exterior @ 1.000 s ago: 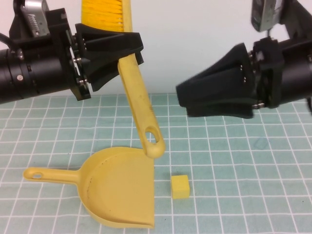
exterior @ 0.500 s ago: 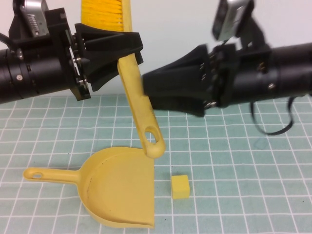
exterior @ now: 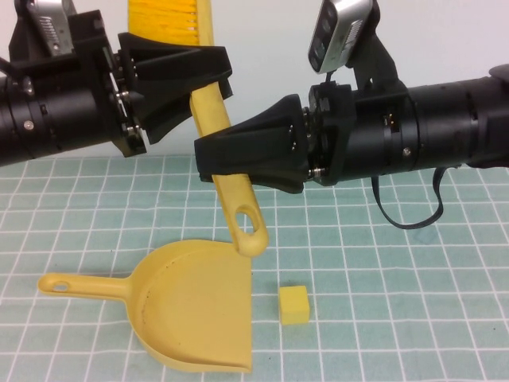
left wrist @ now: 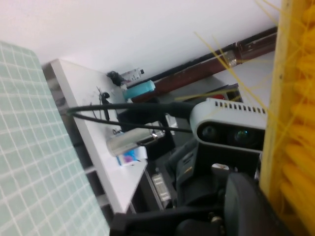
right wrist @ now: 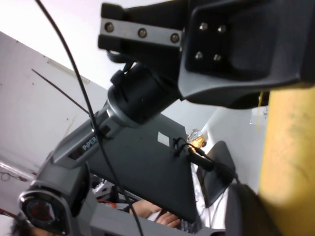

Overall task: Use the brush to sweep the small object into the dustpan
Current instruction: Hand over the broom, then pick up the dustpan from the table

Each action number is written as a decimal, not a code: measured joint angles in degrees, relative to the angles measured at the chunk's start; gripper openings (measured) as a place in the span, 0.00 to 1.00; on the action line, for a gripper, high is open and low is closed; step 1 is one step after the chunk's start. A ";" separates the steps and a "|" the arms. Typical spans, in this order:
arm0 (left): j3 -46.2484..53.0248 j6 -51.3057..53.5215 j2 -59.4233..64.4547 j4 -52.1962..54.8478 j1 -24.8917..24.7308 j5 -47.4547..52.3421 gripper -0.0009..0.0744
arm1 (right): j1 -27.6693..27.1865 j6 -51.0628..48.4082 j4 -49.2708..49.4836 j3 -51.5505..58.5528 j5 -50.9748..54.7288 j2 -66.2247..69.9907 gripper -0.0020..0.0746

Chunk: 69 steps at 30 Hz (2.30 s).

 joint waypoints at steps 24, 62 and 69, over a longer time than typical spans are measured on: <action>0.11 5.08 0.00 0.21 -0.10 -0.13 0.56 | -8.38 -1.02 -1.67 -6.81 -0.17 -0.95 0.25; -3.23 9.33 8.68 97.15 -9.46 -16.69 0.56 | 3.12 47.57 -85.93 11.77 -9.93 -3.68 0.25; -3.23 8.66 12.66 101.73 -10.36 -18.31 0.62 | 3.12 47.84 -86.04 11.77 -10.03 -3.68 0.25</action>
